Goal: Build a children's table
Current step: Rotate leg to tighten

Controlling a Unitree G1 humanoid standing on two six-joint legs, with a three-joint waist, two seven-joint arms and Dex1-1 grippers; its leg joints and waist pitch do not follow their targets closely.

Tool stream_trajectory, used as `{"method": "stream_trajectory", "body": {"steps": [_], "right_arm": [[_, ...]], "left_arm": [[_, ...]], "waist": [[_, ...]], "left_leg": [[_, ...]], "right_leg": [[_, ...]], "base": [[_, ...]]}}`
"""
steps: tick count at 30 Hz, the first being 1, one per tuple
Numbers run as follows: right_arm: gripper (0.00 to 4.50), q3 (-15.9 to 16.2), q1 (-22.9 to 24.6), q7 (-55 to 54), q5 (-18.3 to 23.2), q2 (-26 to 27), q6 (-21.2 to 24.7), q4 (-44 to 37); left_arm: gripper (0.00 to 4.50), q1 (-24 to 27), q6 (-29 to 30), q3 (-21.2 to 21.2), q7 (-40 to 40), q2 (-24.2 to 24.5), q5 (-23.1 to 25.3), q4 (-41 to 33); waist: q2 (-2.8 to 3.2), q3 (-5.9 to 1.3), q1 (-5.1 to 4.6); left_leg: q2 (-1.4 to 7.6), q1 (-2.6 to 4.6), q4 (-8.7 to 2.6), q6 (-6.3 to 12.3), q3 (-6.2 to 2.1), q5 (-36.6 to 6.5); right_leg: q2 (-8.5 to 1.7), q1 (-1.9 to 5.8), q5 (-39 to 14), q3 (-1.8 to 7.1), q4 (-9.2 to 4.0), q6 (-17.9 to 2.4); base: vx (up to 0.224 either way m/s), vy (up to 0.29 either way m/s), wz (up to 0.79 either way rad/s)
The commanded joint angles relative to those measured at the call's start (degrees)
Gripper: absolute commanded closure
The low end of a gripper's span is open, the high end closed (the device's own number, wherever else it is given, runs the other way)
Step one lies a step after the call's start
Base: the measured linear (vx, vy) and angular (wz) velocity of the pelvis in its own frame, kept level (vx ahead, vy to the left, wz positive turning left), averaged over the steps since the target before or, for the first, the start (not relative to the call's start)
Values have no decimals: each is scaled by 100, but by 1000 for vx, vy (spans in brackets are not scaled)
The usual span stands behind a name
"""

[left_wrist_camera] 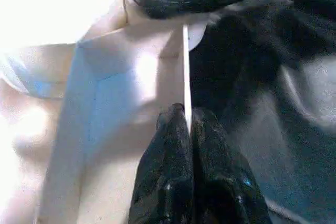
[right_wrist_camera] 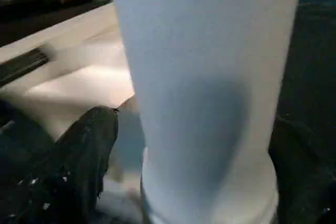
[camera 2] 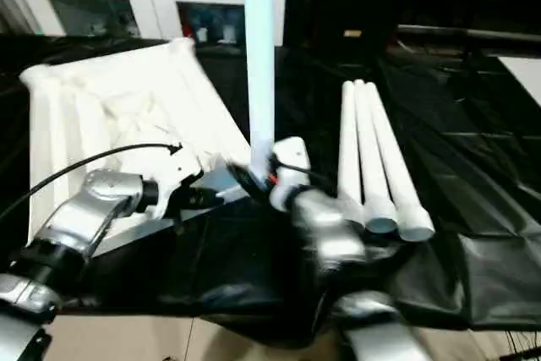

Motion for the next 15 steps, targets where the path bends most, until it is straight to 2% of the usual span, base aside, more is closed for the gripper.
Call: {"method": "stream_trajectory", "body": {"steps": [1,2,3,4,6,9,11,14,15], "right_arm": [[36,193,64,669,208,-80,396,-317],[36,224,103,997,228,-255,520,-405],[36,296,132,1204,191,-370,505,-440],[36,353,158,1366,148,-471,489,-479],[36,423,207,1682,164,-650,633,-663],[36,489,217,1829,155,-742,694,-770],[36,585,152,1874,4,-817,603,-696],[36,529,56,1783,-39,-786,525,-558],[59,517,26,1780,-45,-773,507,-526]], "left_arm": [[450,128,-14,-254,-204,22,29,34],[450,185,-29,-276,-331,87,-2,-69],[450,227,-10,-299,-414,128,-22,-150],[450,270,10,-317,-499,165,-47,-234],[450,368,107,-374,-690,261,-88,-435],[450,420,133,-397,-771,314,-82,-519],[450,445,127,-400,-800,351,-72,-533],[450,456,141,-407,-810,375,-81,-557],[450,458,155,-401,-812,378,-72,-567]], "waist": [[36,-340,1],[34,-340,13],[60,-342,28],[48,-333,26],[47,-332,44],[46,-338,56],[43,-342,63],[37,-348,64],[40,-350,62]], "left_leg": [[133,-7,-320,709,-7,-296],[137,-9,-320,686,-5,-312],[147,-5,-323,654,-11,-338],[152,-7,-318,623,6,-413],[162,-1,-328,560,1,-441],[152,2,-318,555,3,-366],[148,7,-312,539,5,-347],[137,4,-306,515,3,-308],[141,5,-306,511,1,-304]], "right_leg": [[-331,376,960,273,-275,-1612],[-336,374,878,265,-275,-1629],[-342,377,815,258,-276,-1642],[-339,360,703,255,-286,-1660],[-342,371,580,256,-292,-1655],[-342,357,602,257,-285,-1656],[-346,351,614,258,-284,-1672],[-346,358,629,261,-277,-1670],[-347,355,636,260,-272,-1678]], "base": [[0,0,0],[0,0,0],[0,0,0],[0,0,0],[0,0,0],[0,0,0],[0,0,0],[0,0,0],[0,0,0]]}}
